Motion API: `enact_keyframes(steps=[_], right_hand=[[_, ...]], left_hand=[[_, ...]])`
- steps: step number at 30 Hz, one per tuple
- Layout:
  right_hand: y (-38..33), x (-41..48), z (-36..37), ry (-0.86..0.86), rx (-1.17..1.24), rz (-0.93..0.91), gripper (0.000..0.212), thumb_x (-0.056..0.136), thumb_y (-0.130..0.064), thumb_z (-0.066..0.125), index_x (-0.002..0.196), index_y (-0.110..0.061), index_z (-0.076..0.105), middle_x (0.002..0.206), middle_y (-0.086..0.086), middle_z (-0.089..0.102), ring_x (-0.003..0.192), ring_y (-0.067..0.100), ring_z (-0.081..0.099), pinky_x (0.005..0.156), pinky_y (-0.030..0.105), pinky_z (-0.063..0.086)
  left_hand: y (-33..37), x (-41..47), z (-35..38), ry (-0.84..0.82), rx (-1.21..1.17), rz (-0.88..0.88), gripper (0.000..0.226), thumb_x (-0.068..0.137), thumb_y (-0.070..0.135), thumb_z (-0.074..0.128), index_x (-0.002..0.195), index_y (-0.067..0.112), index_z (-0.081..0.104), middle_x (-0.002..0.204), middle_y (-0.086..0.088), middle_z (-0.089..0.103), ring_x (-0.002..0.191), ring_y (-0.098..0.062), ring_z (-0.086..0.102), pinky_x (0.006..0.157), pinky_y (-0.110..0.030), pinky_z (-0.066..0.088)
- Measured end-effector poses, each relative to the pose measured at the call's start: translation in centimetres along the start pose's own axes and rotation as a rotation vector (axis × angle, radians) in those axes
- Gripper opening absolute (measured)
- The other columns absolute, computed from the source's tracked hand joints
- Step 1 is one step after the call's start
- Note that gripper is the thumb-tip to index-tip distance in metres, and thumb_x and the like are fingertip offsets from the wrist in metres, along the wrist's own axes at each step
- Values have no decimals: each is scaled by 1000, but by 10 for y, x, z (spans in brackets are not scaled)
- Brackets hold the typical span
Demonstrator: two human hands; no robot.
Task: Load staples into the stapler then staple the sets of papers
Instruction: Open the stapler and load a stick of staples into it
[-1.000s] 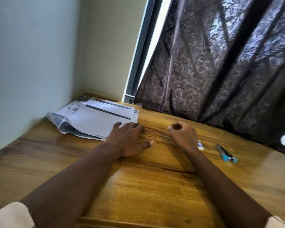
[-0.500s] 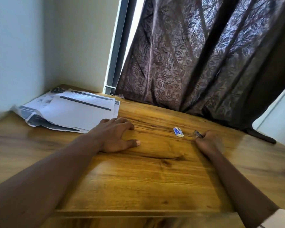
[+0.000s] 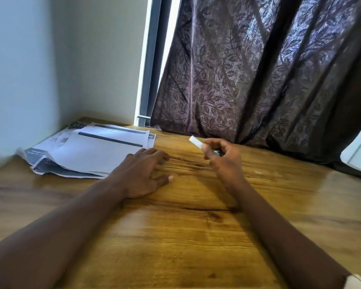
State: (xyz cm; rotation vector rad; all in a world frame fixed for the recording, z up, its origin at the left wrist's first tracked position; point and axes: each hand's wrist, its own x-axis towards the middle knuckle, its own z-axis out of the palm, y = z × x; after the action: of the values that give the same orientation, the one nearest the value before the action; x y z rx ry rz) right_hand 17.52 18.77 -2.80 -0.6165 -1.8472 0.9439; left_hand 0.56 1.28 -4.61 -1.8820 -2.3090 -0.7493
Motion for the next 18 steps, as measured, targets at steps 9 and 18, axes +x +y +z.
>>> enact_keyframes(steps=[9,18], right_hand=[[-9,-28,34,-247,84,-39,18,88,-23,79,98,-10,71,89,10,75,75,23,71,71,40,60],[-14,-27,31,-339,251,45,26,82,-21,83,97,-5,70,85,8,76,72,19,69,66,31,58]], left_hand=[[5,6,-1,250,-2,117,56,89,46,72,139,36,50,139,8,54,125,-13,51,93,-30,48],[2,12,3,262,-30,189,38,99,31,60,137,29,57,117,8,60,100,-7,50,80,-24,46]])
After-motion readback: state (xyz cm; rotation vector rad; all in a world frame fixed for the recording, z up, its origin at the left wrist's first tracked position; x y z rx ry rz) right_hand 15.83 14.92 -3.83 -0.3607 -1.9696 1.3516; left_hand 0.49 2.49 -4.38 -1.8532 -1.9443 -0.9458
